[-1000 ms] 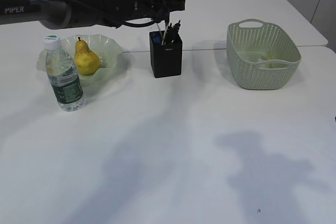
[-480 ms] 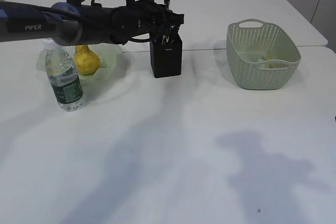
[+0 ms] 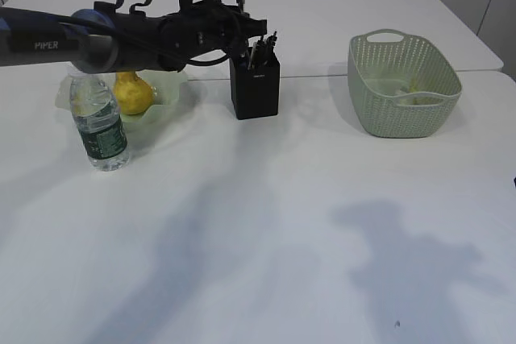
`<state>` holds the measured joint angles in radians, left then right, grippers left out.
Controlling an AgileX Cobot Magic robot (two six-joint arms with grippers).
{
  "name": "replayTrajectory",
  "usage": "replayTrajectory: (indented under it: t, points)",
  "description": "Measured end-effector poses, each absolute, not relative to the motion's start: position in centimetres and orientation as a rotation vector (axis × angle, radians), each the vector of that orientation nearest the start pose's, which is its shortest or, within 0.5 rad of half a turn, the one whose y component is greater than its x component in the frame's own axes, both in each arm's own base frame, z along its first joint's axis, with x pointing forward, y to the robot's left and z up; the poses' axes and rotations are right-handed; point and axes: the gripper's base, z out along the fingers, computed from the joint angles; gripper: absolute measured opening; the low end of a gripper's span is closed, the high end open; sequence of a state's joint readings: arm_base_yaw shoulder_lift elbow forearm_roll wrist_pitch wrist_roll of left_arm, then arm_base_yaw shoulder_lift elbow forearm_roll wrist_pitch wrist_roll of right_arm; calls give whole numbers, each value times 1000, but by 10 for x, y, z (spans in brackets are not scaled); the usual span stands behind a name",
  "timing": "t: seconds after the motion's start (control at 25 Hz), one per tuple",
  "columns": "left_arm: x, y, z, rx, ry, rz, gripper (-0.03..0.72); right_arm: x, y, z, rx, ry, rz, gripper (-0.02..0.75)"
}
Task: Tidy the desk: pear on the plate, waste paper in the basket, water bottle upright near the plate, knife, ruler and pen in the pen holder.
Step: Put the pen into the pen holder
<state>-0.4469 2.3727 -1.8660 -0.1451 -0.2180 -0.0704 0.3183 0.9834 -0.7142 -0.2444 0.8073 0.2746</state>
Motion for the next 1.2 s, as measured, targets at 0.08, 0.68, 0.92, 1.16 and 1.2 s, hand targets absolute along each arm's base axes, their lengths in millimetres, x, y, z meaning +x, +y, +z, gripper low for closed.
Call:
replayTrajectory:
  t: [0.08, 0.68, 0.92, 1.16, 1.2]
  points:
    - [505, -233, 188, 181, 1810, -438, 62, 173, 40, 282, -202, 2516, -55, 314]
    - [504, -233, 182, 196, 1874, -432, 62, 182, 43, 271, -215, 2562, -69, 314]
    - [503, -233, 179, 203, 1909, -428, 62, 183, 44, 272, -216, 2549, -62, 314]
    - [501, -240, 164, 221, 1944, -427, 62, 183, 44, 272, -216, 2545, -60, 314]
    - [500, -241, 162, 226, 1947, -427, 62, 183, 44, 272, -216, 2545, -60, 314]
